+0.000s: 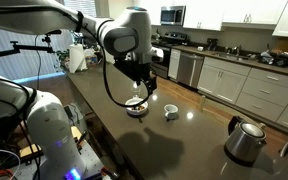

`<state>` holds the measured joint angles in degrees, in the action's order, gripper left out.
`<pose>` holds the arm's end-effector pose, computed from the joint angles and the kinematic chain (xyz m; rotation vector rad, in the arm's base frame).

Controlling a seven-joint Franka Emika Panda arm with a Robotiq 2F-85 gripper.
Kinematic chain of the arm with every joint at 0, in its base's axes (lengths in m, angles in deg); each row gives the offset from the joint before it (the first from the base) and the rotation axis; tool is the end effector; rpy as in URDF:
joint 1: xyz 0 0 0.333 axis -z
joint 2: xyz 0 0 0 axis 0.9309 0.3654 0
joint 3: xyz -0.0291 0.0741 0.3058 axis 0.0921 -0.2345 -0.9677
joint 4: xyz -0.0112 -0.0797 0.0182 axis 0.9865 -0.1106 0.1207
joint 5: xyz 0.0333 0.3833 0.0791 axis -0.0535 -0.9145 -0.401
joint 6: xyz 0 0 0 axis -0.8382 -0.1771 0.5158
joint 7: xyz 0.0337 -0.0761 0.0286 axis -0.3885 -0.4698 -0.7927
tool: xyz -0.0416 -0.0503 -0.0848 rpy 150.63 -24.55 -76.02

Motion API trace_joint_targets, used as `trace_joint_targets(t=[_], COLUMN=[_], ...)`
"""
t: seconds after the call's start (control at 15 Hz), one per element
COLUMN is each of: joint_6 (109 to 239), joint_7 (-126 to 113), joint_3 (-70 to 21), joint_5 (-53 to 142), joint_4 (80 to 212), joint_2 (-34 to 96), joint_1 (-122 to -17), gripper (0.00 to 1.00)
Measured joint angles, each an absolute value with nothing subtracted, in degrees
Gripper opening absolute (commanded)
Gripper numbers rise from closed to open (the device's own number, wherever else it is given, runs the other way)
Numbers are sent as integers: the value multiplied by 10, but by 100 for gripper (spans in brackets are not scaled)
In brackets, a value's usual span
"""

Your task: Use the spoon to stir the contents in the white bowl

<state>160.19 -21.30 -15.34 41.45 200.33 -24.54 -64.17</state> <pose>0.3485 -0.1166 0.4987 -3.0154 0.1376 -0.3528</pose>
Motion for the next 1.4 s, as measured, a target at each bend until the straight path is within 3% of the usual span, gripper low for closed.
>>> trace_joint_targets(t=[0.8,1.4], joint_6=[1601,1602], joint_7=[-212,-169], joint_3=[-163,-217], joint_5=[414,409], joint_4=[2004,2010], joint_2=[-240,-163], joint_1=[-642,-644], gripper=[100,100])
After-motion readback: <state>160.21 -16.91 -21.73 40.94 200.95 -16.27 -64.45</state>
